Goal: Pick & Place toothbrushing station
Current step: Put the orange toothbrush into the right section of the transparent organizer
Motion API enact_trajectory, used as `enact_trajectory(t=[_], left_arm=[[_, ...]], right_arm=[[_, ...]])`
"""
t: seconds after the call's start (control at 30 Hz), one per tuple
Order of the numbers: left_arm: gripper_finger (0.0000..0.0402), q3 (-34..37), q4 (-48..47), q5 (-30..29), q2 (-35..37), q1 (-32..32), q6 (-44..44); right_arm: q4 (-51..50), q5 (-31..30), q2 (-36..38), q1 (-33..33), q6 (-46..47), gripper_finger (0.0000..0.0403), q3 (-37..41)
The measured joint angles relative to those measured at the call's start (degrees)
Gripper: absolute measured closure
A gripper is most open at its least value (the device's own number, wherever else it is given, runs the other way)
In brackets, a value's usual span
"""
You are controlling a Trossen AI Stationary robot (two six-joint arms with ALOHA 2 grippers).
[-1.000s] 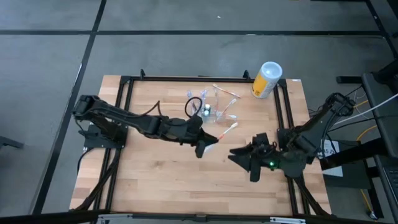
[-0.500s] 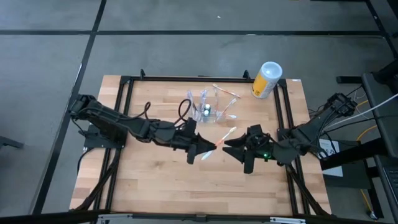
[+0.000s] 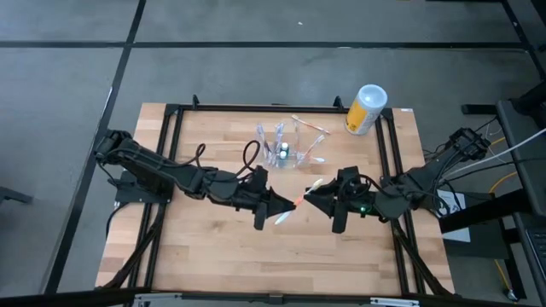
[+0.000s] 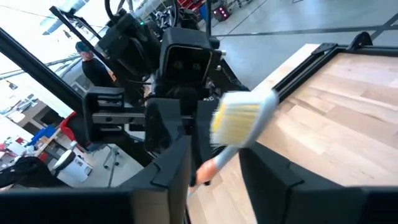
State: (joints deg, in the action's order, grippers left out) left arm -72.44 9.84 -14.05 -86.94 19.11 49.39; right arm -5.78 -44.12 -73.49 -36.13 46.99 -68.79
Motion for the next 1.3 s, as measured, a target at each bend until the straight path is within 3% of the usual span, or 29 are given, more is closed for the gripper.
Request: enact_trajectory(t=[0.43, 0.73, 0.97, 1.1, 1.3], left_arm=[[0.0389, 0.0, 0.7, 0.4, 0.0, 0.4, -0.2], [0.0381, -0.1, 0.7, -0.4, 0.1, 0.4, -2.5], [0.0311, -0.1, -3.4, -8.9, 3.0, 1.7, -8.2], [0.0270, -0.1, -10.2, -17.3, 8.4, 1.6, -14.1], [0.0239, -0.1, -14.8, -31.3, 17.6, 4.5, -25.7]], right_arm=[[2.5, 0.2, 0.0, 0.0, -4.0, 0.0382, 0.0], [4.5, -0.4, 0.0, 0.0, -6.7, 0.0390, 0.1], [5.8, -0.9, 0.0, 0.0, -7.8, 0.0390, 0.1], [5.2, 0.4, 0.0, -0.1, -7.6, 0.0390, 0.0], [-6.0, 0.3, 0.0, 0.6, -5.3, 0.0390, 0.0]])
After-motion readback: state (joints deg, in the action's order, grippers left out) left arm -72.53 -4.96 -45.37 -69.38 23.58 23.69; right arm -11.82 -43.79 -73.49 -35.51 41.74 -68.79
